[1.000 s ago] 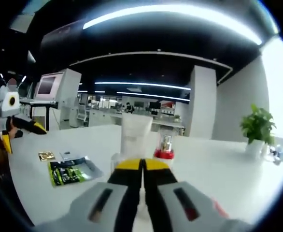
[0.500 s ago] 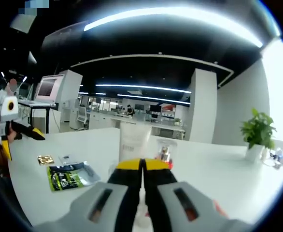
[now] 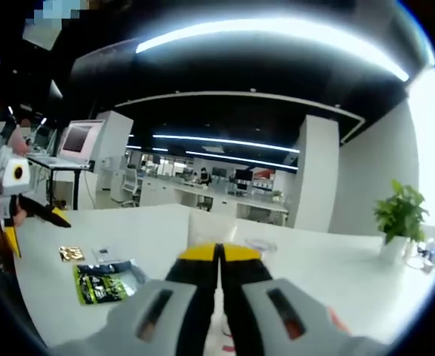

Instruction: Arrange the skincare products in the storage area until every visible bottle or jar stands upright without overlapping.

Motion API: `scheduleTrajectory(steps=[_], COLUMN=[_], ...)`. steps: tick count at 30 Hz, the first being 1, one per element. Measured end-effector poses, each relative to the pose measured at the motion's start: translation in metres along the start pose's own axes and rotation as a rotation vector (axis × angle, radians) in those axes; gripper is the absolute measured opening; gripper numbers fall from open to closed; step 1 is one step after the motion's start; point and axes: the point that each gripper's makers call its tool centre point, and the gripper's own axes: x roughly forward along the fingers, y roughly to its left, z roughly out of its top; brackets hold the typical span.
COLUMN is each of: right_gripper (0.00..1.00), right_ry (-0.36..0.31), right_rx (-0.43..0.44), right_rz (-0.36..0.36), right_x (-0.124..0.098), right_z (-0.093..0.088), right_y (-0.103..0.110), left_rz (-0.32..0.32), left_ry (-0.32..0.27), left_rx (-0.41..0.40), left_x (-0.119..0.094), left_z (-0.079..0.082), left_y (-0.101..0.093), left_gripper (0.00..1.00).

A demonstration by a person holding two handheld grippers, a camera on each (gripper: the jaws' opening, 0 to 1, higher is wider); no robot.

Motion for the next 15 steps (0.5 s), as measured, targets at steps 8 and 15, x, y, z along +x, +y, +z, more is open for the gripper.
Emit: scheduleTrajectory(steps=[8, 15], right_gripper=[0.01, 0.01], right_ry=[-0.022, -0.039], right_rx=[-0.004, -0.014], right_rz=[0.023, 0.071], right_x=[0.003, 0.010], right_z=[0.013, 0.029], right_y=[0.005, 0.020], left_rz=[0.009, 0.014], left_ry=[0.004, 0.006], left_rx=[-0.001, -0.006], left_x=[-0.002, -0.003], left_z=[-0.002, -0.004], left_y=[0.003, 0.005], left_gripper=[0.86, 0.86])
